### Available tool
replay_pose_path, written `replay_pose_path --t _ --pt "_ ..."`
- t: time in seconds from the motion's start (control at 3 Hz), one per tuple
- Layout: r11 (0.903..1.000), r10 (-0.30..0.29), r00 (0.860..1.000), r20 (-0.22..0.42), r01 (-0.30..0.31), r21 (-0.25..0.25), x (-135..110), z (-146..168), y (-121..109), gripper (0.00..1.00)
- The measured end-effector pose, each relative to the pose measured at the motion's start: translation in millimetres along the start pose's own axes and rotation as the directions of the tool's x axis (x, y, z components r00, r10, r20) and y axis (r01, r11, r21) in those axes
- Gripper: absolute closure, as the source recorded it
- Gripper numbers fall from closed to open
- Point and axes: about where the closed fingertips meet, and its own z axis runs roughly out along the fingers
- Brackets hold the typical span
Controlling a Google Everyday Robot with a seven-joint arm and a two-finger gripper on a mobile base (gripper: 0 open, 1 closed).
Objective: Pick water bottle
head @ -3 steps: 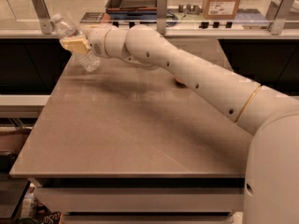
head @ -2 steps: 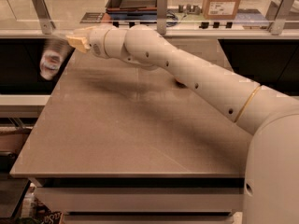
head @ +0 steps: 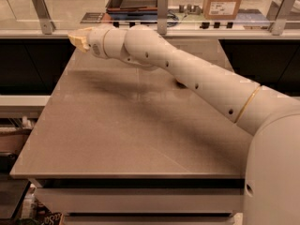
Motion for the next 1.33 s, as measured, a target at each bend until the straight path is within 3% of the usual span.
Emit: replay_pose_path --t 0.33,0.67,1.33 --pt "1.0 0.0 1.0 0.0 0.0 0.0 0.0 0.2 0.2 1.0" --pt "1.0 0.0 1.0 0.0 0.0 -0.004 -0.1 1.7 2.2 0.82" --pt "0.9999 0.0 1.0 0.001 0.0 -0.01 -0.4 4.3 5.7 0.35"
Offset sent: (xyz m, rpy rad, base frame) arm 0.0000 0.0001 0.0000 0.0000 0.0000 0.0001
